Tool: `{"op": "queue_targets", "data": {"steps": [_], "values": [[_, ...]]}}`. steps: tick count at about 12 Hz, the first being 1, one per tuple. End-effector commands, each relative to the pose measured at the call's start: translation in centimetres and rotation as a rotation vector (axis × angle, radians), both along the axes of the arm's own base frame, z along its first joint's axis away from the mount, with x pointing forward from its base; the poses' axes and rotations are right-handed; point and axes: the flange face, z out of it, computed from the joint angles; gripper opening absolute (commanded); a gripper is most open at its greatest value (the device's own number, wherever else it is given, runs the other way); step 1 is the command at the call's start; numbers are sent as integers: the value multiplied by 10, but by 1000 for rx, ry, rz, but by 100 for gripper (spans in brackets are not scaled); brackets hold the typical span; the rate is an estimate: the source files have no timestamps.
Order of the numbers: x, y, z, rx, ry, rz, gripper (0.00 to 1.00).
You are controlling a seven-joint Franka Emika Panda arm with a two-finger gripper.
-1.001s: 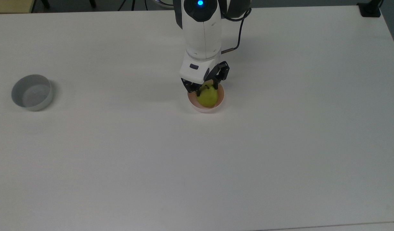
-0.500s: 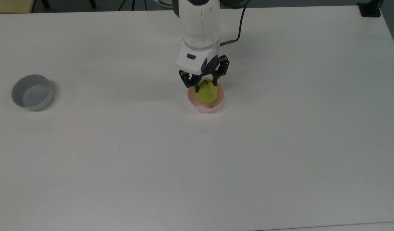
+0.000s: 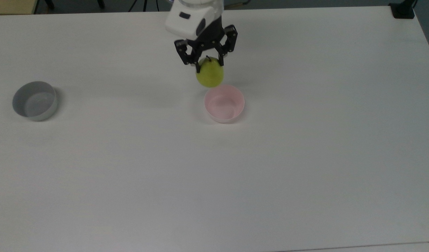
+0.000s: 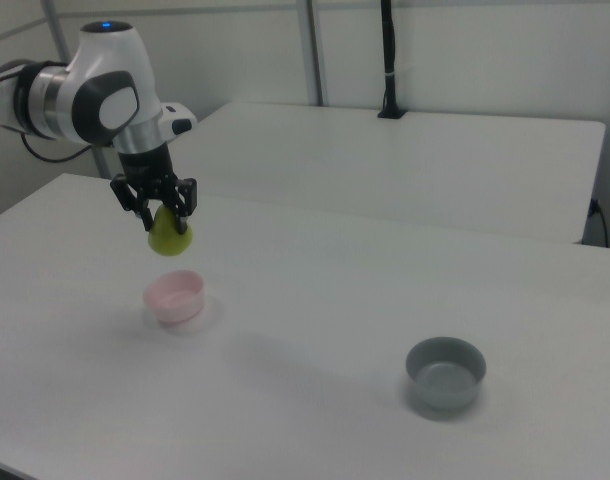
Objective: Pick up a pear from the bowl
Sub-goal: 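Lift the pear up out of the pink bowl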
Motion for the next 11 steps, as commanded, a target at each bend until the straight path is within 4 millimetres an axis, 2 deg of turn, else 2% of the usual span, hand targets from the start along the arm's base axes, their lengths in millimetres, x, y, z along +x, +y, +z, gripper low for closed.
{"op": "queue_targets", "data": {"steps": [1, 2, 6, 7, 9, 11], "values": [[-7, -32, 44, -6, 18, -65, 0], [-10, -43, 58, -6, 14, -83, 0], [-17, -77, 85, -11, 45, -135, 0], [-21, -92, 97, -13, 37, -146, 0], [-22, -111, 103, -17, 26, -134, 0], [-23, -139, 104, -25, 14, -63, 0]]}}
